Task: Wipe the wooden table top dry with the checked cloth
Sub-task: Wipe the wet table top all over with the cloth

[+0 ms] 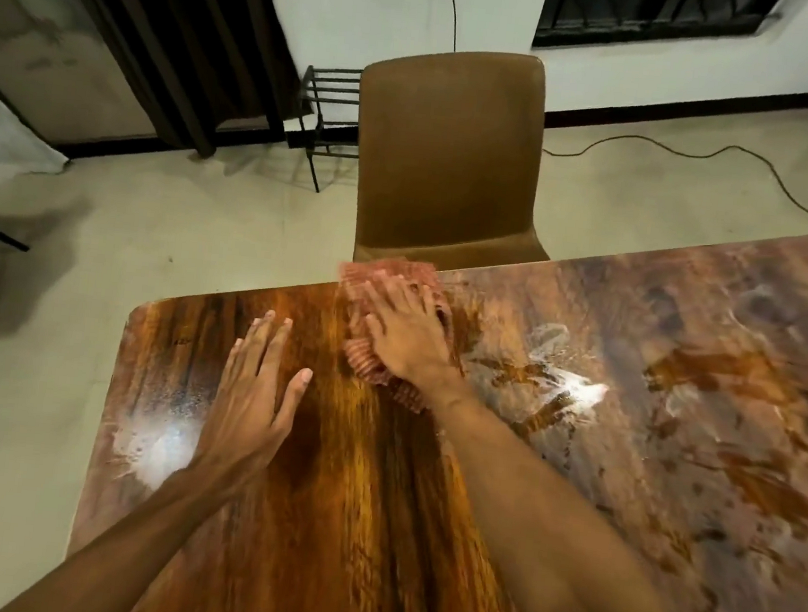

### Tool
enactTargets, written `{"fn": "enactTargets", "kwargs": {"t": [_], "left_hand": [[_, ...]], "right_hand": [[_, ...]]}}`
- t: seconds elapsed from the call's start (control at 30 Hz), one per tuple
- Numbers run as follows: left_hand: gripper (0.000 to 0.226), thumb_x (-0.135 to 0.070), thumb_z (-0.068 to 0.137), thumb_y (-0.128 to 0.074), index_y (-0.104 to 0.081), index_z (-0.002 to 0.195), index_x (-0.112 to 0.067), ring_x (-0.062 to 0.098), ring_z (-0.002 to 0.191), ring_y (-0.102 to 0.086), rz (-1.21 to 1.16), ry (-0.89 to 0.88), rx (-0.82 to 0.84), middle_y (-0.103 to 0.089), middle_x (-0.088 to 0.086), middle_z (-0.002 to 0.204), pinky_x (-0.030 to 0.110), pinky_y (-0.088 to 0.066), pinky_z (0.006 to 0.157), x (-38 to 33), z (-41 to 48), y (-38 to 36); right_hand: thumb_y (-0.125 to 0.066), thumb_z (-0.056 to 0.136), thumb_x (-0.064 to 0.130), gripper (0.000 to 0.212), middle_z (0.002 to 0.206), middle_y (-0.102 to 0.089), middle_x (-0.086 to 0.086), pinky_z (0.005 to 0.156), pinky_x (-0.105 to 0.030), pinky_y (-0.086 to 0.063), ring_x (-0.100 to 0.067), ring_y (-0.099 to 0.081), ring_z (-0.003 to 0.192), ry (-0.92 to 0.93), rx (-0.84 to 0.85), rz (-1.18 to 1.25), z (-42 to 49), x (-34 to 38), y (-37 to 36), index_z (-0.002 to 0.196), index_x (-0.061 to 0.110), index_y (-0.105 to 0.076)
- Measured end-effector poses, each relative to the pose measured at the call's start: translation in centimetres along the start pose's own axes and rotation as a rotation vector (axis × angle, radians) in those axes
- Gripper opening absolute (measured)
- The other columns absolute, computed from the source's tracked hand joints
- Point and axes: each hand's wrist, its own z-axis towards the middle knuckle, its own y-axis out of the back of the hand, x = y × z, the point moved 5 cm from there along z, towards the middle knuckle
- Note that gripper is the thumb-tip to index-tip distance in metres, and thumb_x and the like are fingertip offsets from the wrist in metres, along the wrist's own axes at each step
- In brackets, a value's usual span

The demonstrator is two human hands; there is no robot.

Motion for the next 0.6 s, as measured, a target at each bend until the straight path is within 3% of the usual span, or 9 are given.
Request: {"fn": "enactTargets", "kwargs": {"t": [0.13, 0.2, 0.27, 0.33, 0.43, 0.5, 0.6], "left_hand": [[0.071, -0.056, 0.100, -0.025, -0.016, 0.161, -0.020, 0.010, 0.156, 0.001, -0.021, -0.005, 0.024, -0.005, -0.001, 0.170, 0.033, 0.002, 0.126, -2.1, -1.1, -0.4], [0.070, -0.055, 0.101, -0.026, -0.017, 0.161, -0.019, 0.011, 0.157, 0.000, -0.022, -0.002, 0.036, -0.006, 0.000, 0.170, 0.034, 0.001, 0.126, -3.2, -1.9, -0.8], [0.069, -0.053, 0.101, -0.028, -0.018, 0.160, -0.018, 0.012, 0.157, -0.002, -0.035, 0.000, 0.037, -0.008, 0.000, 0.170, 0.034, 0.001, 0.126, -4.2, -3.0, -1.2], [0.068, -0.052, 0.102, -0.029, -0.019, 0.160, -0.019, 0.012, 0.157, -0.002, -0.038, -0.006, 0.039, -0.009, 0.000, 0.170, 0.035, 0.000, 0.126, -4.9, -4.5, -1.5], [0.068, -0.052, 0.103, -0.028, -0.018, 0.161, -0.019, 0.012, 0.157, -0.001, -0.063, 0.002, 0.038, -0.007, 0.000, 0.170, 0.039, -0.002, 0.127, -5.7, -6.9, -1.1], [0.068, -0.052, 0.102, -0.028, -0.016, 0.161, -0.019, 0.010, 0.156, 0.000, -0.095, 0.021, 0.044, -0.006, -0.001, 0.170, 0.040, -0.001, 0.128, -6.2, -8.6, -0.7], [0.068, -0.053, 0.102, -0.027, -0.015, 0.161, -0.021, 0.008, 0.156, 0.002, -0.095, 0.055, 0.071, -0.003, -0.002, 0.170, 0.040, -0.001, 0.128, -6.5, -12.0, -0.4]], "right_hand": [[-0.019, 0.112, 0.043, 0.061, 0.176, 0.003, -0.004, 0.127, -0.051, 0.011, -0.026, 0.005, 0.162, -0.313, -0.054, 0.041, -3.8, -9.3, 2.1, 0.167, 0.022, -0.003], [-0.016, 0.111, 0.045, 0.062, 0.175, 0.006, -0.005, 0.125, -0.051, 0.015, -0.029, 0.007, 0.161, -0.229, -0.008, 0.032, -5.5, -6.5, 1.3, 0.167, 0.022, -0.002], [-0.011, 0.109, 0.050, 0.064, 0.175, 0.002, -0.003, 0.125, -0.050, 0.012, -0.027, 0.003, 0.162, -0.030, 0.034, -0.011, -8.2, -2.8, -0.7, 0.167, 0.024, -0.007], [-0.005, 0.105, 0.055, 0.067, 0.175, 0.003, 0.000, 0.127, -0.049, 0.009, -0.023, 0.001, 0.162, 0.042, 0.024, -0.035, -11.3, -3.6, -0.9, 0.167, 0.028, -0.008], [-0.013, 0.109, 0.053, 0.063, 0.175, 0.000, -0.002, 0.129, -0.055, 0.005, -0.026, 0.001, 0.162, -0.288, -0.018, 0.025, -15.5, -10.3, 0.8, 0.167, 0.029, -0.007], [-0.018, 0.110, 0.049, 0.062, 0.176, -0.001, -0.005, 0.129, -0.059, 0.001, -0.029, 0.002, 0.162, -0.412, -0.031, 0.028, -18.8, -10.7, 0.8, 0.167, 0.027, -0.007], [-0.016, 0.109, 0.050, 0.063, 0.175, 0.004, -0.006, 0.129, -0.059, 0.002, -0.033, 0.004, 0.162, -0.135, 0.029, -0.014, -23.2, -1.3, -2.0, 0.167, 0.028, -0.007]]}}
